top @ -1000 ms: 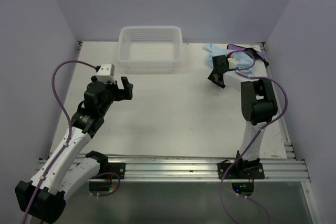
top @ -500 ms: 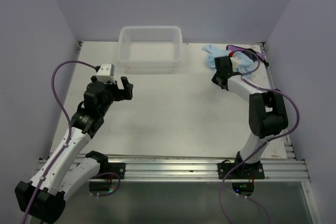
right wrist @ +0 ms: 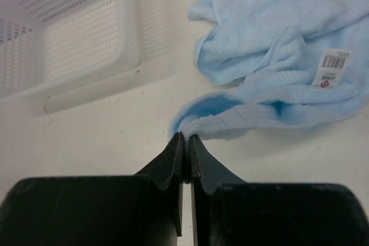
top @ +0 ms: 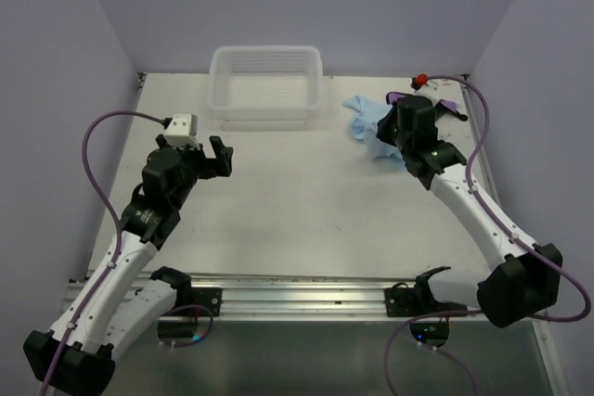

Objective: Roll the towels
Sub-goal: Grab a towel with the right arm, then move the towel to the center of the board

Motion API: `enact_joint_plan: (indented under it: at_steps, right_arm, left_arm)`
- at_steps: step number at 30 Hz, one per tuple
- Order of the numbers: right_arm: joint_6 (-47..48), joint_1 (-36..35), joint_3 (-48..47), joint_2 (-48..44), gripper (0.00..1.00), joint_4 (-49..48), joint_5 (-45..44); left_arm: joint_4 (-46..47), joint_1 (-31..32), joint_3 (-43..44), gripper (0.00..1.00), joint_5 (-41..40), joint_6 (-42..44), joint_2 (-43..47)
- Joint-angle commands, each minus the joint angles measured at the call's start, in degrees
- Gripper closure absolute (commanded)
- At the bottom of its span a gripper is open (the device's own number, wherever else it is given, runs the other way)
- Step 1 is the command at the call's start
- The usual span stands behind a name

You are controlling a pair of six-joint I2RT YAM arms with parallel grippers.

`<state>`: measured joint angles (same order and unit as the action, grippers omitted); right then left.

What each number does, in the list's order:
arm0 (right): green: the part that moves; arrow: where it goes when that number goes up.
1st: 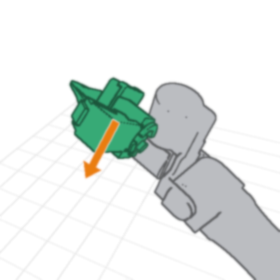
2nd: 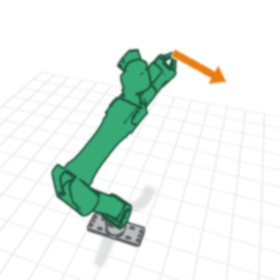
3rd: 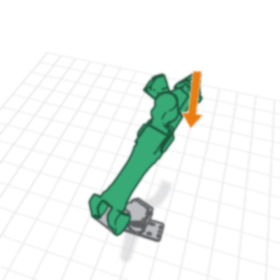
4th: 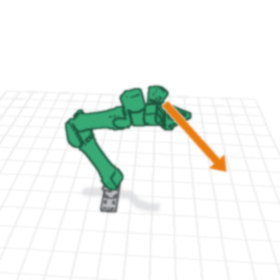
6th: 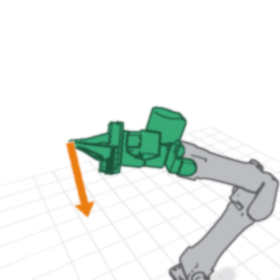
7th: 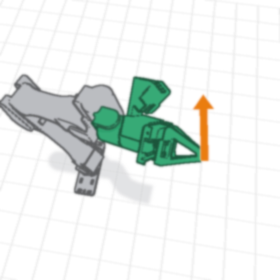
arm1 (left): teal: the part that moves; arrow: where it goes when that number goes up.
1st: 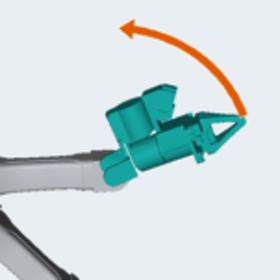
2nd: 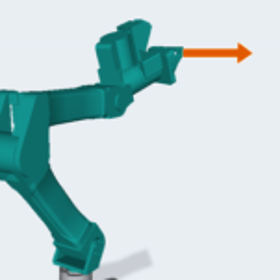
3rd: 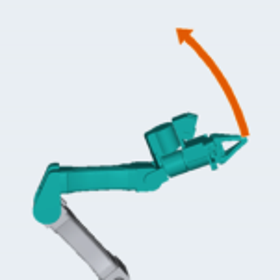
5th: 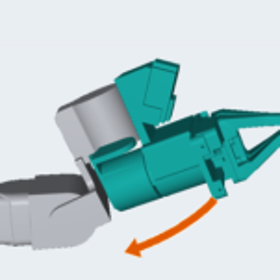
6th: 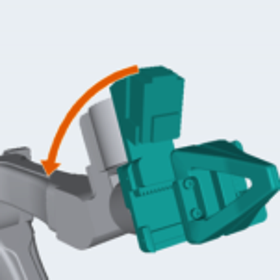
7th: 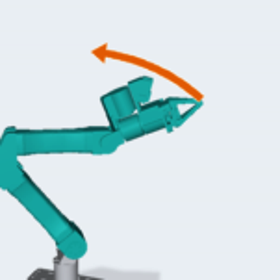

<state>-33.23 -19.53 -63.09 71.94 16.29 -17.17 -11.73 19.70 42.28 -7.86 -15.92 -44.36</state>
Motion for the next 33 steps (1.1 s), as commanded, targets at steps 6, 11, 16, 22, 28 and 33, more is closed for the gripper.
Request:
enact_joint_plan:
  at_steps: [6, 11, 16, 22, 28, 33]
  right_arm:
    - [3.3, -2.4, -10.9, -2.6, 1.00, 6.9, 5.0]
    - [3.2, -4.9, -19.3, -1.8, 1.00, 8.0, 12.2]
    - [0.3, -12.3, -17.7, -2.0, 1.00, 6.3, 13.7]
    - [-4.4, -30.2, -2.0, 1.6, 1.00, -4.3, 8.6]
    - [-4.3, -38.0, 2.7, 7.9, 0.65, -8.5, 10.8]
    - [-0.8, -38.0, 3.5, 0.4, 0.42, -4.2, 4.6]
  left_arm:
    - [1.0, 0.2, 1.0, 0.01, 0.7, -0.5, -0.2]
    - [1.0, 0.2, 1.0, 0.00, -1.7, -0.7, 1.3]
    - [2.6, 0.2, -0.1, 0.00, -5.1, -1.0, 5.1]
    - [1.4, 0.2, 0.0, 0.00, -10.7, -0.8, 4.9]
    - [1.2, 0.2, 0.0, 0.00, -12.1, -0.6, 4.2]
    - [1.3, 0.2, 0.1, 0.00, -11.8, -0.5, 3.7]
